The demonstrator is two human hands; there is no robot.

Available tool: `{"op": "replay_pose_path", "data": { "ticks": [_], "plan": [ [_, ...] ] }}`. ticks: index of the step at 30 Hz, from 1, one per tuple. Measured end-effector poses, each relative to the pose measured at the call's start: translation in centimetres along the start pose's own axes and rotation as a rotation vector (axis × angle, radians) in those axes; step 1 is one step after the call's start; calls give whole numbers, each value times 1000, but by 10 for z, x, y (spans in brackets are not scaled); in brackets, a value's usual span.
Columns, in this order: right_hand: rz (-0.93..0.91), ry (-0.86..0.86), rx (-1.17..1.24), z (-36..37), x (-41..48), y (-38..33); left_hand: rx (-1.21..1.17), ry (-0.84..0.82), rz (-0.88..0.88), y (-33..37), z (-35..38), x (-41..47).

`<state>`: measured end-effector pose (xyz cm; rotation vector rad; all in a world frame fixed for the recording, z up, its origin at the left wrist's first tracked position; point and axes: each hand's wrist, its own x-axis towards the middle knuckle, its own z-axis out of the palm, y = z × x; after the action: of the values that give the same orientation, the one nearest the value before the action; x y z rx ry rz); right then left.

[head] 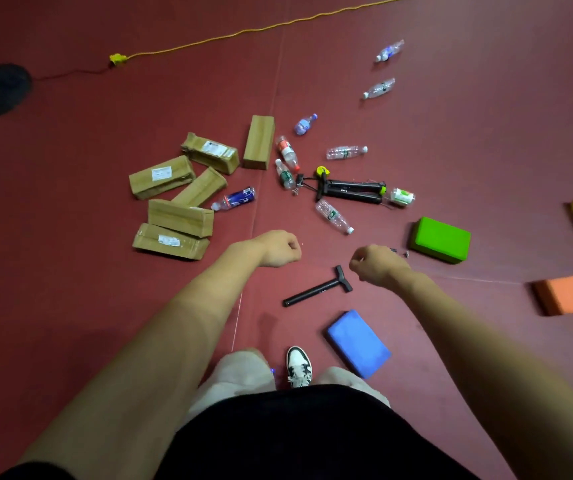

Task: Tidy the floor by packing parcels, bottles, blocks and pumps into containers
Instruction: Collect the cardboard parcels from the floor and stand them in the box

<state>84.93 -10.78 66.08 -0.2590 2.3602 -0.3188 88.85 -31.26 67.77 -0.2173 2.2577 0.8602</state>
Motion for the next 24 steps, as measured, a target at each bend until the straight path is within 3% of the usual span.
{"op": "replay_pose_path", "data": {
  "ticks": [7, 17, 24],
  "plan": [
    [-31, -94, 64, -30, 92, -96, -233, 17, -19, -66, -112, 52],
    [81, 18, 190, -91, 244, -224, -435, 72, -106, -164, -307, 138],
    [123, -6, 215, -136, 345, -280, -475, 62, -179, -211, -394, 205]
  ]
}}
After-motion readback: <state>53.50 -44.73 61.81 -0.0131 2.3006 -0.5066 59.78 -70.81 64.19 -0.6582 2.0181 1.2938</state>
